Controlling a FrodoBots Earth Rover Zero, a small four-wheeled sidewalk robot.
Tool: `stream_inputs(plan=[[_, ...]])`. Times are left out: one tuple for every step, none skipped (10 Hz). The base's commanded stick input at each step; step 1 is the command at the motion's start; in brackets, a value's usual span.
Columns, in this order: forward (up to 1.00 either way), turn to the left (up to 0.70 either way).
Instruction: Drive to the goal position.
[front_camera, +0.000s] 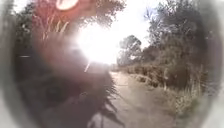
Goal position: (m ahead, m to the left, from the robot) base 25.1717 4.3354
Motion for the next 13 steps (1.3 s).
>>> stream_inputs(plan=[[0.50, -0.48], [0.50, -0.48], [0.50, -0.48], [0.50, -0.48], [0.50, -0.48], [0.50, -0.48], [0.50, -0.48], [0.50, -0.48], [0.50, -0.48], [0.50, -0.48], [0.50, -0.48], [0.50, -0.08], [0.50, 0.02]])
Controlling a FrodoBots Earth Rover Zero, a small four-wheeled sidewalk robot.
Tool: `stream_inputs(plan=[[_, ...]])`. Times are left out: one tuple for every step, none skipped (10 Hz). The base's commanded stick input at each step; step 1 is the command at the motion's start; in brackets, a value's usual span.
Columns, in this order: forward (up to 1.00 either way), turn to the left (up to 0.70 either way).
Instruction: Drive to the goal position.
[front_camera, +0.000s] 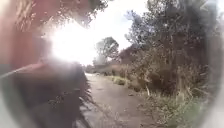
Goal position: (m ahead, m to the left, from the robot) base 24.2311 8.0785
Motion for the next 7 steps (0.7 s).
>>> stream_inputs(plan=[[0.50, 0.02], [0.50, 0.02], [0.50, 0.02], [0.50, 0.02], [0.50, 0.02], [0.50, 0.02], [0.50, 0.02]])
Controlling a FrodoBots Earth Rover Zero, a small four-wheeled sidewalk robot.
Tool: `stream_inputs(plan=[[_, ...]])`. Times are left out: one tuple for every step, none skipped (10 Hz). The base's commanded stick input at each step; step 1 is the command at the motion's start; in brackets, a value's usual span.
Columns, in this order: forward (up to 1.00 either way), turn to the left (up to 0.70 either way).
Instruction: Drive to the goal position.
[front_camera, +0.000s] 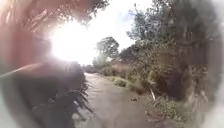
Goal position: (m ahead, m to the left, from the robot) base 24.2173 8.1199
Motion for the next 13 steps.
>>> stream_inputs(plan=[[0.50, 0.02], [0.50, 0.02], [0.50, 0.02], [0.50, 0.02], [0.50, 0.02], [0.50, 0.02], [0.50, 0.02], [0.50, 0.02], [0.50, 0.02], [0.50, 0.02], [0.50, 0.02], [0.50, 0.02], [0.50, 0.02]])
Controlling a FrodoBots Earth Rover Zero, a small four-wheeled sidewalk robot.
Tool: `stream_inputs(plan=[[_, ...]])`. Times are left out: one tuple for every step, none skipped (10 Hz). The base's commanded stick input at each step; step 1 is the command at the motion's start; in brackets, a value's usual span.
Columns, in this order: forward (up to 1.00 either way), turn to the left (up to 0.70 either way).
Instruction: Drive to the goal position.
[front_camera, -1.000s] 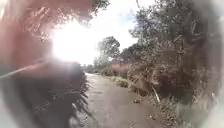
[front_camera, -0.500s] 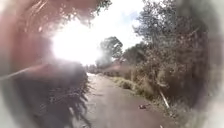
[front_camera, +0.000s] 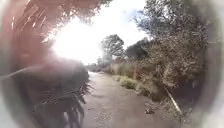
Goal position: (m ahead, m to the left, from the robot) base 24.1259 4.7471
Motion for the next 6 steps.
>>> stream_inputs(plan=[[0.50, 0.02], [0.50, 0.02], [0.50, 0.02], [0.50, 0.02], [0.50, 0.02], [0.50, 0.02]])
